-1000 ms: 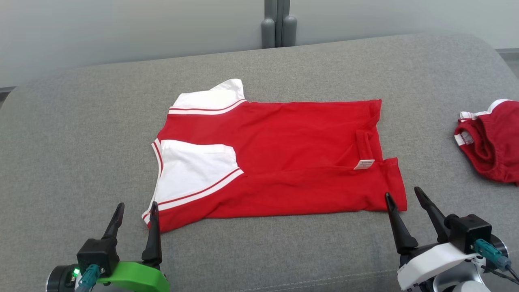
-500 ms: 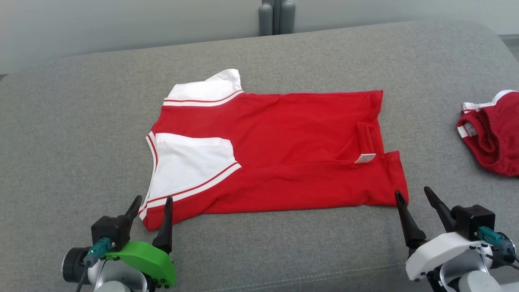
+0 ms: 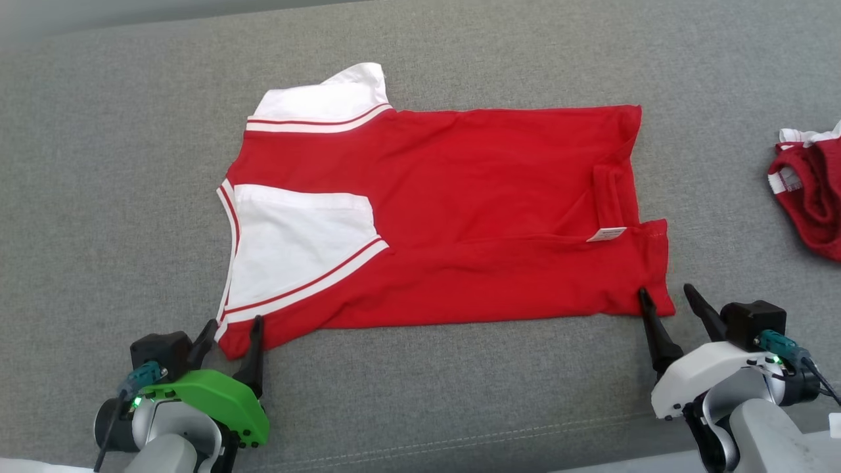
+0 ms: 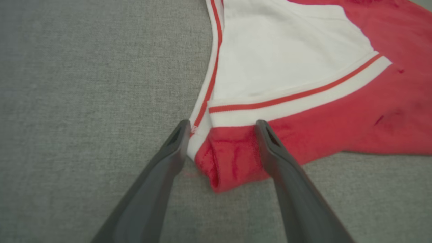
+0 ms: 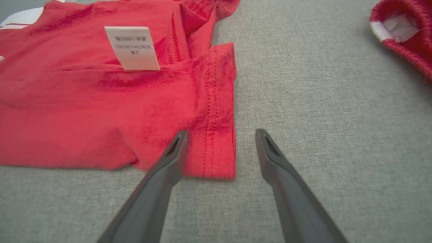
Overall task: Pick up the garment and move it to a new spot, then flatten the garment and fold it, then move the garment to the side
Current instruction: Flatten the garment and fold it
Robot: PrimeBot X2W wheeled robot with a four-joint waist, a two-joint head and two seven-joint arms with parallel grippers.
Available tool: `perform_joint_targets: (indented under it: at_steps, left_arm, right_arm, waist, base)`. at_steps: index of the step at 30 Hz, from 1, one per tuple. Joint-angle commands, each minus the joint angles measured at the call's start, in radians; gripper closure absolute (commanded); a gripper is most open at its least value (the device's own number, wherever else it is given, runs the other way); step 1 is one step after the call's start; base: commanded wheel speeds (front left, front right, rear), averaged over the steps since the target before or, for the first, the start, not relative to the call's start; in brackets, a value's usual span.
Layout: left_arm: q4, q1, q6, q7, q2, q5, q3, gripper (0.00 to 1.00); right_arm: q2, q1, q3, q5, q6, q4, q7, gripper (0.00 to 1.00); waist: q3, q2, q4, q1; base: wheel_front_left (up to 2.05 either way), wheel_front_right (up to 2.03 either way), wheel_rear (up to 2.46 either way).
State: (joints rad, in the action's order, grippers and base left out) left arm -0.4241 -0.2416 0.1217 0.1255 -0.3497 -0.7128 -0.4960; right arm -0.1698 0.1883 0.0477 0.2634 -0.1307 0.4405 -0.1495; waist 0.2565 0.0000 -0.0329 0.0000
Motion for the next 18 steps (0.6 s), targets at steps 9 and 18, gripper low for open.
perform_joint_targets:
  at_steps: [9,18]
  left_arm:
    - [-0.007,-0.008,-0.048,-0.054,0.021,-0.068,-0.003,1.0]
    - [0.151,0.089,-0.032,-0.069,-0.016,-0.093,0.005,1.0]
  right_arm:
    - [-0.011,0.061,0.081,0.088,0.0,0.098,-0.014,1.0]
    - [-0.064,0.009,0.091,0.197,0.0,0.047,0.011,1.0]
  waist:
    - [0.006,0.0,0.013,0.0]
    - [-0.015,0.0,0.03,0.0]
  base:
    - [0.0,0.0,0.0]
    - [0.0,0.0,0.0]
